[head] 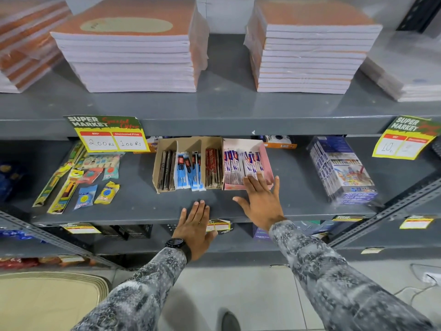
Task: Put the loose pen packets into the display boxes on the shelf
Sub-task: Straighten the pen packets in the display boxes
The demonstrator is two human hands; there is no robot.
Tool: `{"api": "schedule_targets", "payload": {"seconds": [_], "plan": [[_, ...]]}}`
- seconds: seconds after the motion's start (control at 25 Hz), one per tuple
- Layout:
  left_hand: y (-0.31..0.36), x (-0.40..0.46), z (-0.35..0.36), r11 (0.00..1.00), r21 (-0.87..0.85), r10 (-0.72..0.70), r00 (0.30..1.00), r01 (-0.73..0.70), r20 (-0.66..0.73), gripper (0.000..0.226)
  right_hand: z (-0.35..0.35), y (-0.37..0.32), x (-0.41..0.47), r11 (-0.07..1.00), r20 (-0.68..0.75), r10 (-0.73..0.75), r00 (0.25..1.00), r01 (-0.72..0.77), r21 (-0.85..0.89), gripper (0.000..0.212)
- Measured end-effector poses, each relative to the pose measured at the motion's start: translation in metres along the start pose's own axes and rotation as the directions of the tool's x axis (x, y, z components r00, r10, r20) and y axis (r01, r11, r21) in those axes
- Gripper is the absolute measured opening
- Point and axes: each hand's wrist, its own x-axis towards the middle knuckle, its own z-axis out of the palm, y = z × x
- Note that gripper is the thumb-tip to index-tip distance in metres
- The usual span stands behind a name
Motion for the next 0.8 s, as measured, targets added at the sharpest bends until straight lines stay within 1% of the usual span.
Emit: {"api": "schedule_targets", "payload": {"seconds": [0.08,0.12,0.16,0.28,0.4,0.56,0.68,0.8], "plan": [[0.002,-0.002,-0.002,1.000,-0.004,-0.004,1.000,0.004,-0.017,0.079,0.010,0.003,-0.021,0.992,-0.135,-0.111,0.985,0.117,0.036,0.053],[0.004,-0.003,-0.002,1.000,-0.006,-0.004,1.000,0.004,-0.025,0.078,0.018,0.005,-0.033,0.983,-0.156,-0.159,0.975,0.171,0.067,0.047],[0.004,-0.003,-0.002,1.000,-0.003,-0.001,0.999,0.001,-0.034,0.076,0.026,0.006,-0.045,0.977,-0.131,-0.178,0.975,0.191,0.095,0.044],[0.005,0.002,-0.007,1.000,-0.017,0.004,0.998,-0.005,-0.065,0.072,0.040,0.007,-0.066,0.985,0.037,-0.141,0.989,0.136,0.102,0.056],[0.008,0.019,-0.014,0.998,-0.062,-0.008,0.999,0.006,-0.031,0.069,0.040,0.009,-0.064,0.986,0.093,-0.135,0.987,0.124,0.109,0.062],[0.014,0.029,-0.011,0.996,-0.084,-0.032,0.999,0.032,0.001,0.065,0.036,0.013,-0.061,0.982,0.108,-0.140,0.984,0.124,0.145,0.061],[0.012,0.029,-0.009,0.996,-0.085,-0.032,0.999,0.031,-0.003,0.065,0.040,0.012,-0.066,0.981,0.073,-0.137,0.988,0.125,0.146,0.063],[0.011,0.029,-0.010,0.997,-0.075,-0.033,0.999,0.033,0.004,0.065,0.042,0.009,-0.066,0.985,0.035,-0.115,0.993,0.110,0.135,0.059]]}}
